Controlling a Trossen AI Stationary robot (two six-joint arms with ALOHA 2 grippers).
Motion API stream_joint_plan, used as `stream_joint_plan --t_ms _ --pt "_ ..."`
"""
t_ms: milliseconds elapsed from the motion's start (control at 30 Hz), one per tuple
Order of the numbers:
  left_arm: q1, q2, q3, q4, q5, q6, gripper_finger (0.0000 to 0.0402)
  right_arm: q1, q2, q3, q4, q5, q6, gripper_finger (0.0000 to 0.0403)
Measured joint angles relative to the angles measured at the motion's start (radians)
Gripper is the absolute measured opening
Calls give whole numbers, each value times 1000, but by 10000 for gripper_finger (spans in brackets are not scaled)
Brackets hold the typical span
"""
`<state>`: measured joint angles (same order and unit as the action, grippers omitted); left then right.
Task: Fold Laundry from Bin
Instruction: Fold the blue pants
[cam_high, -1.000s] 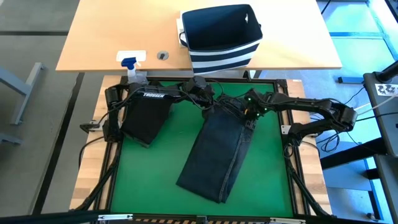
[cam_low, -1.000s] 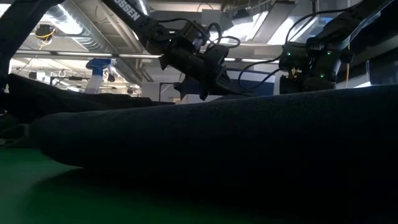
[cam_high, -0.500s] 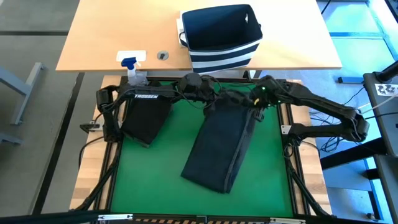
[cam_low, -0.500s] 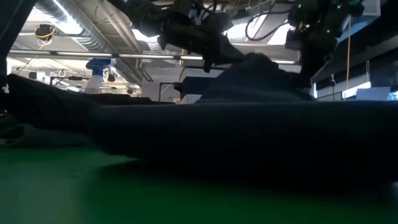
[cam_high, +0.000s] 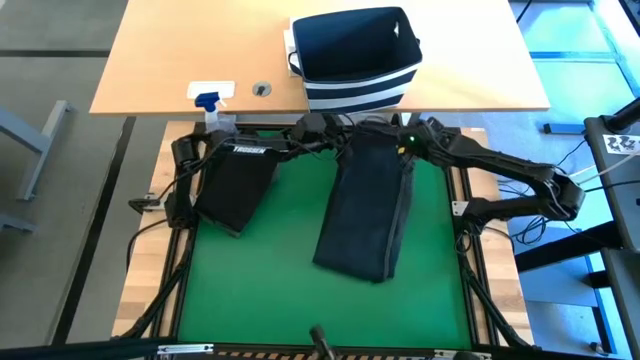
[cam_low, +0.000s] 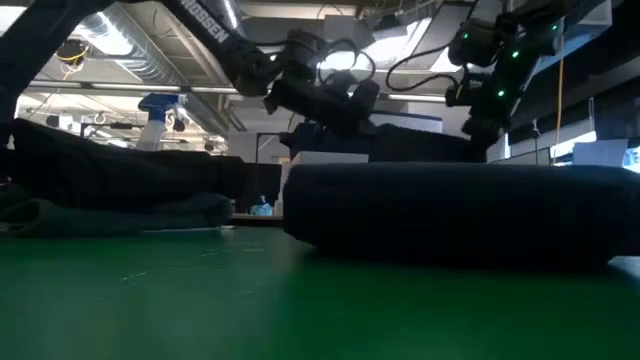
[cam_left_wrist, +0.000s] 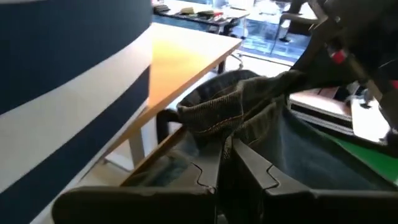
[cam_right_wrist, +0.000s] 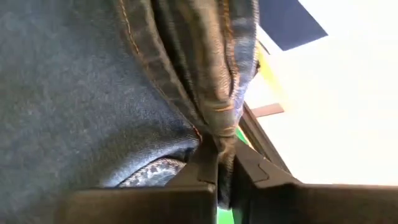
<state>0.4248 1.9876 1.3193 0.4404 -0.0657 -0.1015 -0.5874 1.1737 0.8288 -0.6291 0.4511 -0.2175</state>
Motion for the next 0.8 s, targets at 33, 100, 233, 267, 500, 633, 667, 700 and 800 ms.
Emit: stream_joint_plan --t_ms 33,100,233,267,500,633,667,700,800 --pt "9 2 -1 0 1 1 20 -17 11 0 20 3 0 11" --pt "25 2 -1 8 22 0 22 -51 36 -1 55 0 0 21" --pt "49 0 0 -13 67 -24 46 -98 80 -2 66 -39 3 57" --pt "52 0 -1 -20 69 -22 55 -103 88 -3 59 -42 3 70" --pt "53 -29 -2 -185 125 27 123 -101 96 19 6 -5 16 162" --pt "51 -113 -2 -380 138 83 145 -101 82 105 -140 -167 85 192" --pt "49 -139 -1 -428 141 95 148 -96 72 124 -165 -248 106 197" --pt "46 -165 -2 -482 142 109 148 -87 59 140 -176 -337 125 200" --pt "26 -231 -2 -578 148 149 148 -28 20 164 -165 -565 207 205"
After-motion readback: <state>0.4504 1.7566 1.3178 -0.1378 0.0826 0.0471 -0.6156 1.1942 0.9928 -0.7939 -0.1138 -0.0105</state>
